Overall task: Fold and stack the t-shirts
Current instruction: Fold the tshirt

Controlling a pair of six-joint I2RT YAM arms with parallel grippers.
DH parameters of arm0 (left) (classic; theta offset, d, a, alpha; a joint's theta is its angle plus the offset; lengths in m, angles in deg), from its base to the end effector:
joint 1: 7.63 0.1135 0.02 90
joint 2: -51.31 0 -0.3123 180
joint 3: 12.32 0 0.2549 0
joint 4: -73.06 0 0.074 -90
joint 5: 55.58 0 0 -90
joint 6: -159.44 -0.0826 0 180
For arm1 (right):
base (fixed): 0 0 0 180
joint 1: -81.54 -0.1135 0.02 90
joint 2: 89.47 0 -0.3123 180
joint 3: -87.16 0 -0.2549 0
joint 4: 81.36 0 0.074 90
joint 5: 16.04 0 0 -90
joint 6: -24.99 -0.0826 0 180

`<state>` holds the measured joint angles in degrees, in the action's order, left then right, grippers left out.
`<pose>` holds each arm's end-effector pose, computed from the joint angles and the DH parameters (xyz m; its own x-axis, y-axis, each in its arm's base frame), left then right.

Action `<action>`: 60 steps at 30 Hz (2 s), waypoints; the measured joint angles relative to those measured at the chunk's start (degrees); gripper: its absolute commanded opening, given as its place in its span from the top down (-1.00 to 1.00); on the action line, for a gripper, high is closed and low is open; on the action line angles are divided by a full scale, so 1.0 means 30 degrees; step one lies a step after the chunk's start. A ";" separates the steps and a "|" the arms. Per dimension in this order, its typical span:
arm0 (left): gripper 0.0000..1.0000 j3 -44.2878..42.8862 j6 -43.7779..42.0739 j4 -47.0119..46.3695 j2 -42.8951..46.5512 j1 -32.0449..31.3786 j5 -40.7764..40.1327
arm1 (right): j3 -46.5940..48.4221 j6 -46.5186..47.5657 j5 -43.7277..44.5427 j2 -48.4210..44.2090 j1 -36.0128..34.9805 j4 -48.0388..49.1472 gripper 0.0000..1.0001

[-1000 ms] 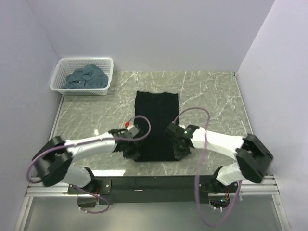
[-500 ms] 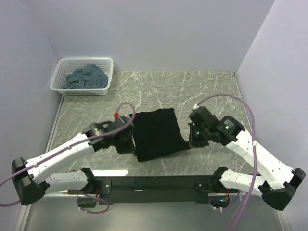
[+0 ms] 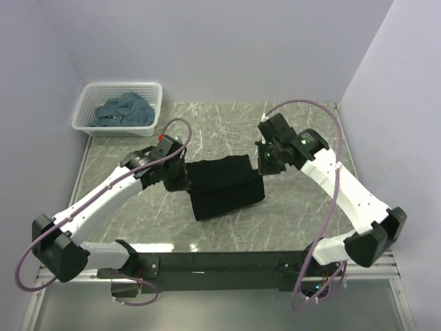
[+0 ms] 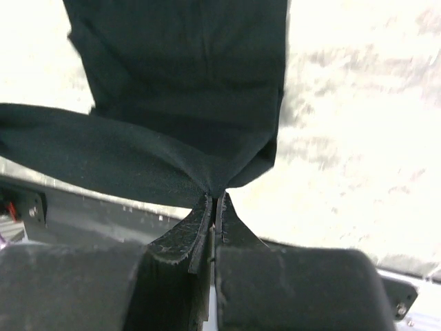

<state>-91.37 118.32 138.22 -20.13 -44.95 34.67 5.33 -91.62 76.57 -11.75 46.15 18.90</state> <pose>0.2044 -0.1563 0.3112 -0.8995 -0.2616 -0.3501 -0.1056 0.9075 -0.4066 0.2242 0.1547 0.3731 -0.8773 -0.0744 -0.4741 -0.1864 0.9632 0.1937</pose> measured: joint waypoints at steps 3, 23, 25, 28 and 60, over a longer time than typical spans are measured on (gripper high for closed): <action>0.99 -0.0765 -0.0707 -0.0415 -0.1100 0.0969 0.0073 | 0.0867 0.0597 -0.0102 0.1239 0.0699 0.0605 1.00; 0.99 -0.4306 -0.3024 -0.3490 -0.9712 0.4561 -0.0335 | 0.3665 0.2127 -0.1413 0.9406 0.3439 0.5661 1.00; 0.99 -0.4532 -0.3038 -0.3628 -1.0418 0.4663 -0.0612 | 0.3657 0.2171 -0.1690 1.0229 0.3599 0.6353 1.00; 0.99 -0.4677 -0.3060 -0.4000 -1.1183 0.4758 -0.1013 | 0.3628 0.2193 -0.1829 1.1169 0.3767 0.7293 1.00; 0.02 0.0918 -0.2484 -1.2480 -0.7504 0.4299 0.1326 | -0.2841 0.1668 -1.1788 0.9318 0.4940 2.0210 0.08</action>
<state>-88.62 110.87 100.78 -42.65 -32.06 38.65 -3.20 -86.61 41.20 16.20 60.96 79.53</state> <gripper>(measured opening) 0.509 0.465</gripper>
